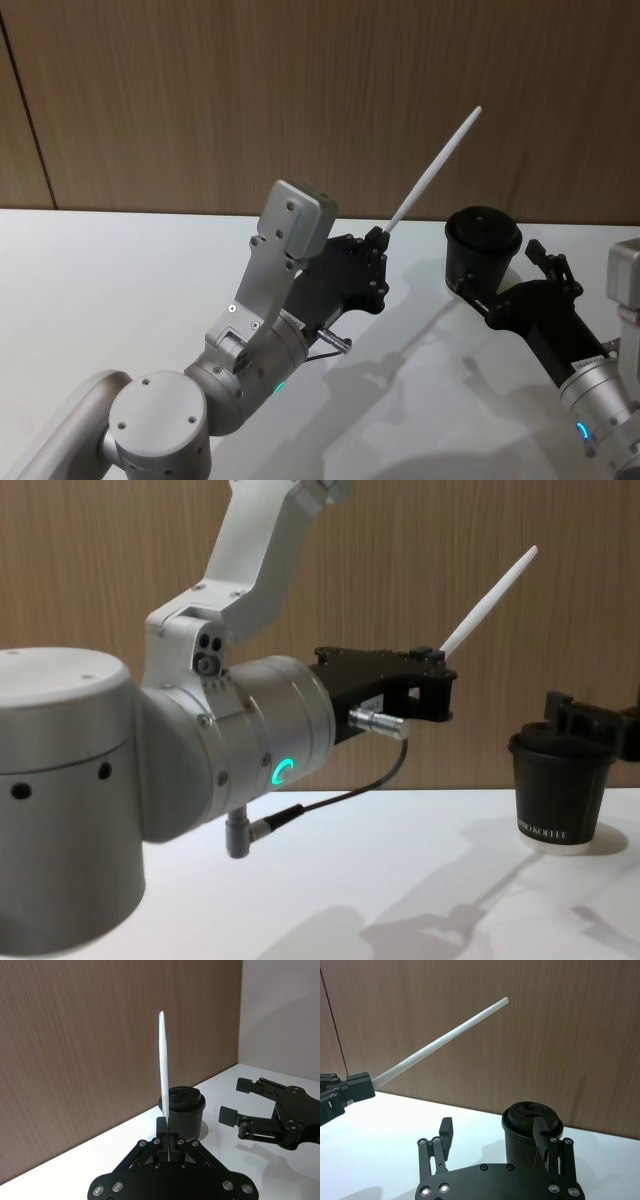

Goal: Pick up the straw with one hand, pass it to the other hand, and insert it into the cup.

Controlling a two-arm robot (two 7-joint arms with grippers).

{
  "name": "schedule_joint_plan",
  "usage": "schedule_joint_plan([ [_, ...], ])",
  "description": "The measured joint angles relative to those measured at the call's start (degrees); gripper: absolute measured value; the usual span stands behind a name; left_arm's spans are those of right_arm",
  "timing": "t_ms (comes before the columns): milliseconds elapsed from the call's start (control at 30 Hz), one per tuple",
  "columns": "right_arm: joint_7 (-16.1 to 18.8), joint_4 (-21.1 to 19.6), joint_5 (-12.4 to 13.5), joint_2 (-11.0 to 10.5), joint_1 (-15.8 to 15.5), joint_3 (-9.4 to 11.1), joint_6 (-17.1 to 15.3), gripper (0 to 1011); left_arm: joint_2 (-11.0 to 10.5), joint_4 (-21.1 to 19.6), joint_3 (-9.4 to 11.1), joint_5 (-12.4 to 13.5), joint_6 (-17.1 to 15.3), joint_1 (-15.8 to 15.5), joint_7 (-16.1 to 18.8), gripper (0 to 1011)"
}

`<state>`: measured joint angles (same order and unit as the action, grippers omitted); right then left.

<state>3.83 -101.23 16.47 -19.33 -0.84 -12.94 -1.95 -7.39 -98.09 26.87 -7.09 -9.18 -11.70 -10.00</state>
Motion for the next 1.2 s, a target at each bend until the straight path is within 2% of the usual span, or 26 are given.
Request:
schedule_joint_plan([
  [1200, 0.0, 0.0, 0.0, 0.0, 0.0, 0.0, 0.0, 1001, 0.0, -0.5, 0.0, 0.1, -0.1, 0.0, -0.3, 21],
])
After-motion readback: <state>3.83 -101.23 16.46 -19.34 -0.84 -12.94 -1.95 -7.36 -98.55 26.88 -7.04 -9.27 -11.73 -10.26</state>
